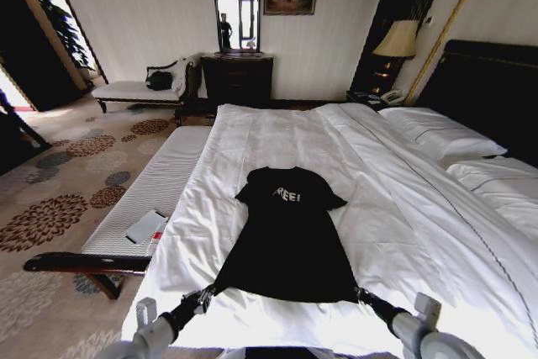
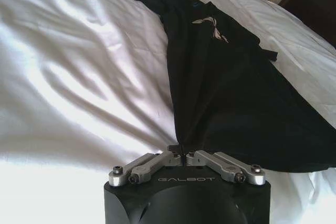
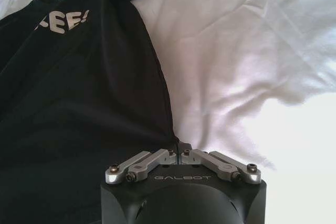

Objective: Fold the clothes on the bed.

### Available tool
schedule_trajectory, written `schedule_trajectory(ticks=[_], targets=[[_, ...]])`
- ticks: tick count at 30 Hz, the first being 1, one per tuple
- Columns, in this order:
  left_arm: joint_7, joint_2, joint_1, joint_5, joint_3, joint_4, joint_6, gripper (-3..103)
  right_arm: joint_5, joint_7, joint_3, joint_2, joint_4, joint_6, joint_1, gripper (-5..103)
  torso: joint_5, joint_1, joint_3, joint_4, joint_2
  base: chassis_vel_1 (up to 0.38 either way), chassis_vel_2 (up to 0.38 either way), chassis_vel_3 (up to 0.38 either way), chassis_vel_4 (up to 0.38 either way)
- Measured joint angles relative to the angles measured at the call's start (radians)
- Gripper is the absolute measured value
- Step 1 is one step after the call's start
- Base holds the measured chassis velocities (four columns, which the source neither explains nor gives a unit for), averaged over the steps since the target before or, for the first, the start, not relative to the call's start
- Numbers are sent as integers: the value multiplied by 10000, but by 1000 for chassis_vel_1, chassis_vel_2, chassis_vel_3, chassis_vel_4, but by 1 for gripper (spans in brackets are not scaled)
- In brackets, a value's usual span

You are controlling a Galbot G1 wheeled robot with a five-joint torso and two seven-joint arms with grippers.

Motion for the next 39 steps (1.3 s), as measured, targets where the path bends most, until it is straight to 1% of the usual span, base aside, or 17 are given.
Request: schedule_trajectory(ticks=[2,8,12,13,16,18,21,23,25,27,29,34,37,39], targets=[[0,8,266,150,-84,-23,-117,0,-222,5,33,-68,61,-72,-126,0,0,-1,-1,-1,0,0,0,0,0],[2,-77,435,174,-343,3,-157,0,-610,-38,207,-119,110,-118,-517,0,1,0,0,-2,0,0,0,0,0],[6,-171,416,149,-534,130,-157,0,-1160,-89,180,109,349,-184,-1056,0,-1,-1,0,-2,0,0,0,0,0],[6,-171,416,149,-534,130,-157,0,-1160,-89,180,109,349,-184,-1056,0,-1,-1,0,-2,0,0,0,0,0],[21,-183,414,140,-574,191,-154,0,-1673,-72,51,137,255,-156,-1150,0,-2,-1,0,-3,0,0,0,0,0],[21,-189,415,146,-571,202,-154,0,-1695,-61,33,128,221,-143,-1129,0,-2,-1,-1,-3,0,0,0,0,0],[18,-300,418,279,-377,280,-154,0,-1882,-28,-189,96,-196,144,-859,0,2,0,0,0,-1,0,0,0,0],[15,-305,420,291,-361,282,-154,0,-1890,-28,-201,99,-212,160,-847,0,2,0,0,0,0,0,0,0,0],[-10,-318,469,434,-5,227,-188,0,-1970,26,-351,197,-297,329,-773,0,2,0,0,-1,0,0,0,0,0],[-10,-314,492,492,117,197,-218,0,-1982,40,-388,232,-275,350,-781,0,0,0,0,-2,0,0,0,0,0],[-11,-339,501,752,370,203,-284,0,-2010,78,-476,309,-164,370,-805,0,-1,-1,0,-3,0,0,0,0,0],[-13,-301,319,765,403,269,-290,0,-2008,169,-540,308,-60,371,-800,0,0,0,0,-2,0,0,0,0,0],[-13,-217,52,514,154,207,-145,0,-1963,286,-547,253,40,370,-817,0,-1,0,1,-3,-1,0,0,0,0],[-13,-217,35,499,123,191,-119,0,-1963,292,-550,266,60,369,-835,0,0,0,1,-2,-1,0,0,0,0]])
